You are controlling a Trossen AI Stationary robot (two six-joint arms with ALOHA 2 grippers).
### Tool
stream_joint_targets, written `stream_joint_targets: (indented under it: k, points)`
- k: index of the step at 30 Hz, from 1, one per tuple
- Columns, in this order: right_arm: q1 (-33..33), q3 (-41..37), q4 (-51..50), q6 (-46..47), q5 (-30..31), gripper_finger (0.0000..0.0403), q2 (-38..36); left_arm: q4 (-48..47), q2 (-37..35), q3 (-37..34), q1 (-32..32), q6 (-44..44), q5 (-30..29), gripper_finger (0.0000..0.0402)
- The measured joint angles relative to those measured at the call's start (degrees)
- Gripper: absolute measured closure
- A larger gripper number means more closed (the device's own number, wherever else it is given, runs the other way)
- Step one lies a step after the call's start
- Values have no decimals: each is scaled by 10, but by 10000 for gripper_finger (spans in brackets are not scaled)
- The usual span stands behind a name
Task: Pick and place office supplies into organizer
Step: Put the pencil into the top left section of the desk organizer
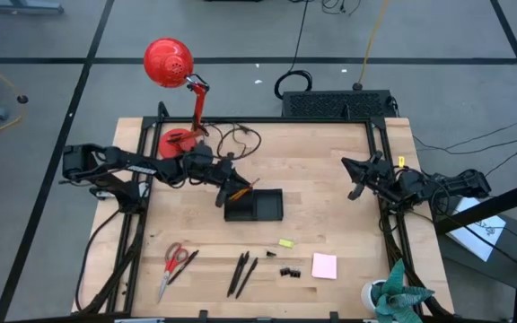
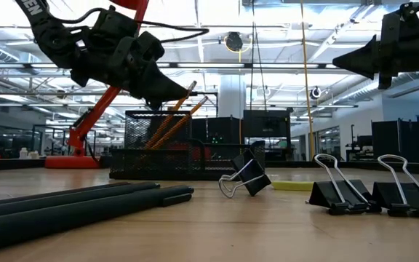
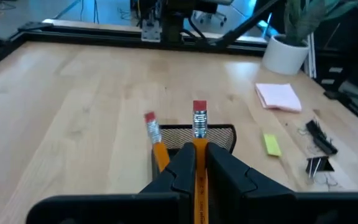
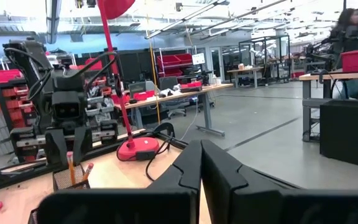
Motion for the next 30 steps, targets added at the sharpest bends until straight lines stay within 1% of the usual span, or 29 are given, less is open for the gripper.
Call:
stream_joint_targets:
  k: [7, 14, 17, 21, 27, 30]
  points:
    - [0, 0, 0, 1, 0, 399, 0, -11, 1, 0, -13, 25, -9, 366]
    - [0, 0, -7, 12, -1, 399, 0, 16, 1, 0, -13, 56, -10, 361]
    - [0, 0, -10, 16, -2, 399, 0, 29, 1, 0, -13, 64, -10, 344]
    - [0, 0, -11, 16, -2, 399, 0, 30, 1, 0, -13, 64, -10, 310]
    - [0, 0, -11, 16, -2, 399, 0, 16, 1, 0, -13, 53, -42, 258]
    - [0, 0, -11, 16, -2, 399, 0, 34, -2, 0, -13, 52, -42, 240]
